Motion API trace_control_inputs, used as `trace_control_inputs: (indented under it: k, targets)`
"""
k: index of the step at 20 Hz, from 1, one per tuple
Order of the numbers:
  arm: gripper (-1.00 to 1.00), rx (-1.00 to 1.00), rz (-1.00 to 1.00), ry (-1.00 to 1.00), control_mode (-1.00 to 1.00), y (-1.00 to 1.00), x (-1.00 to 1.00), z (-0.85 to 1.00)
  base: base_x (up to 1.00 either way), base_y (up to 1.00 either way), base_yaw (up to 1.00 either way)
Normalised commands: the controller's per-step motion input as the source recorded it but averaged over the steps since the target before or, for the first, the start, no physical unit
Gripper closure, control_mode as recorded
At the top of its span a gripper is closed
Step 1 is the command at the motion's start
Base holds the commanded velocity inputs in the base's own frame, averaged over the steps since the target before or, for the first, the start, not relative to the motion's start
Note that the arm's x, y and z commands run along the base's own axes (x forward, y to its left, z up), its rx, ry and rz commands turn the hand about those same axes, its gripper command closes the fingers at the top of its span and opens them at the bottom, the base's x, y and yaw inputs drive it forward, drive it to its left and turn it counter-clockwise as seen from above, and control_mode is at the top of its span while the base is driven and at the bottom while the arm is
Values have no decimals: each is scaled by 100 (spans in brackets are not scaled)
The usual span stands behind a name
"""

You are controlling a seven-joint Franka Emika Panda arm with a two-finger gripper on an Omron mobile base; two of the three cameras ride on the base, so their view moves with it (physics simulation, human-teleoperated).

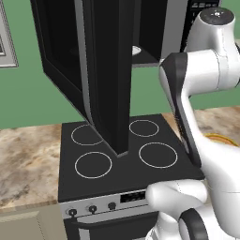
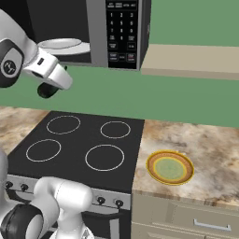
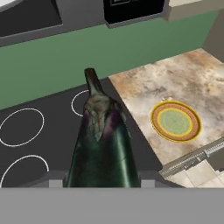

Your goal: Pick the eggplant from the counter and place it in the microwave. Then turn on the microwave.

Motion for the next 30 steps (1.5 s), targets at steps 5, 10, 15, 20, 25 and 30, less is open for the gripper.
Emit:
trace_control_inputs:
  k: [5, 10, 15, 20, 25, 30]
  targets:
    - [100, 0, 3, -5, -100, 21, 13, 11, 0, 0, 0]
    - [100, 0, 12, -12, -100, 13, 18, 4, 0, 0, 0]
    - [100, 0, 20, -20, -100, 17, 7, 9, 0, 0, 0]
    - [100, 0, 18, -23, -100, 17, 7, 12, 0, 0, 0]
    - [100, 0, 17, -15, -100, 16, 20, 11, 0, 0, 0]
    - [100, 0, 14, -14, -100, 18, 25, 12, 0, 0, 0]
